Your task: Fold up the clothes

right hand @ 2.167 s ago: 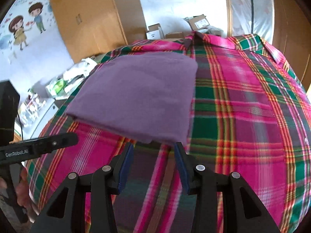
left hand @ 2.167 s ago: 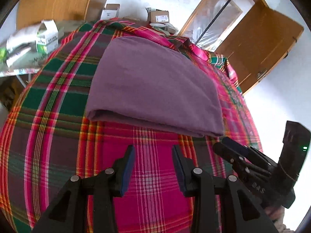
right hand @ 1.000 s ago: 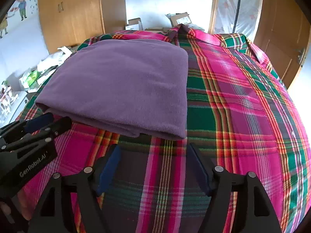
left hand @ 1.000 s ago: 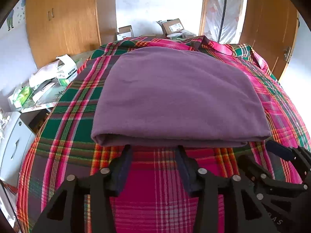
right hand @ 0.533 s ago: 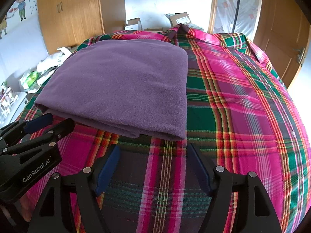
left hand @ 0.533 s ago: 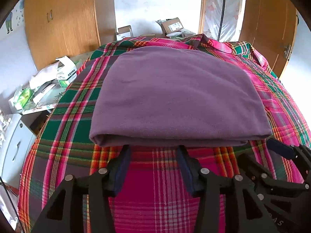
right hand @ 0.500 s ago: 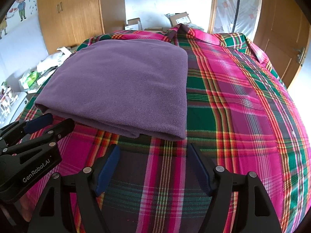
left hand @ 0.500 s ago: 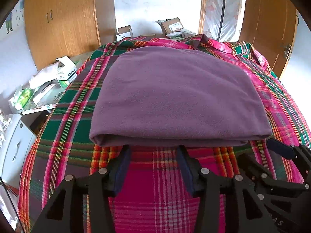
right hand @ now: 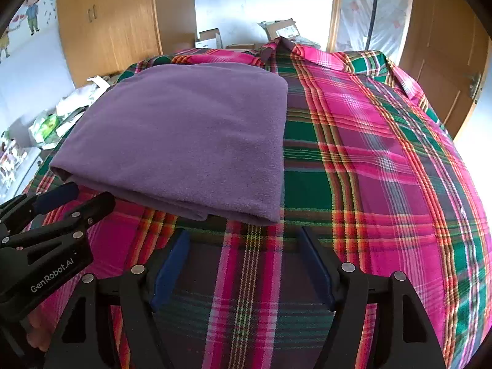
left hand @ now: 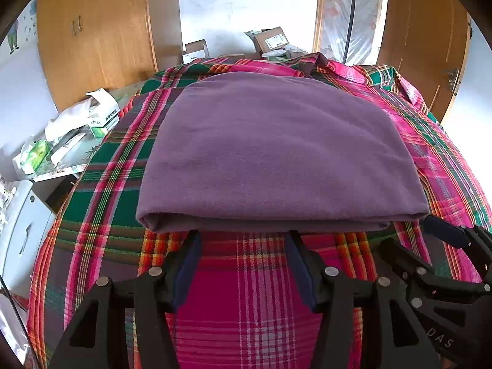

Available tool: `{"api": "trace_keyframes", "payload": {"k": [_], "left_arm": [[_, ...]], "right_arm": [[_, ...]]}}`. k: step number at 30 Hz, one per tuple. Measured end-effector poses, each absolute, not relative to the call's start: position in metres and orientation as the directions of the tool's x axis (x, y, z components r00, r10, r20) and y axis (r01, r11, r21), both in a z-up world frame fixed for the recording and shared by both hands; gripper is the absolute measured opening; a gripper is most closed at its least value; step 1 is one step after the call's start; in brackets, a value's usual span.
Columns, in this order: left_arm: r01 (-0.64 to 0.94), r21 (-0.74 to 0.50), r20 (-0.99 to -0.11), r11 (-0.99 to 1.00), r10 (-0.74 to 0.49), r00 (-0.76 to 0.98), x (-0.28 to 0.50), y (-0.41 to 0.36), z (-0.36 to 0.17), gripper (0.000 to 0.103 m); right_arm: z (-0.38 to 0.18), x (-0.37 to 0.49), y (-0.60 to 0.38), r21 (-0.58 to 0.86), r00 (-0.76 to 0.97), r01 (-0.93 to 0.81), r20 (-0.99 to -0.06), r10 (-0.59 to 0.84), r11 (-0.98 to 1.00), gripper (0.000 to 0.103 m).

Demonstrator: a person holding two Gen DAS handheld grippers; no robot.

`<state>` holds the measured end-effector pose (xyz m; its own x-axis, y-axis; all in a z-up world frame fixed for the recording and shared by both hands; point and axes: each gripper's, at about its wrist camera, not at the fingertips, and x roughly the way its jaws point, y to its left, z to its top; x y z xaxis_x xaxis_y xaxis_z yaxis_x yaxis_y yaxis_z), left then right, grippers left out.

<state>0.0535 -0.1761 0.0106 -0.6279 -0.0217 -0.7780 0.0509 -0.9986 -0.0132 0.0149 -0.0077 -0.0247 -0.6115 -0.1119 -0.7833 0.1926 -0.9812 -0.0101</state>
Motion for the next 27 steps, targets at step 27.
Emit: {"api": "trace_keyframes", "payload": {"k": [27], "left_arm": [[0.05, -0.013, -0.778, -0.999, -0.022, -0.627, 0.0521, -0.1776, 0.0104, 0.057]], "right_arm": [[-0.0246, 0.0166, -0.007, -0.012, -0.613, 0.184, -0.783, -0.106, -0.983, 0.074]]}}
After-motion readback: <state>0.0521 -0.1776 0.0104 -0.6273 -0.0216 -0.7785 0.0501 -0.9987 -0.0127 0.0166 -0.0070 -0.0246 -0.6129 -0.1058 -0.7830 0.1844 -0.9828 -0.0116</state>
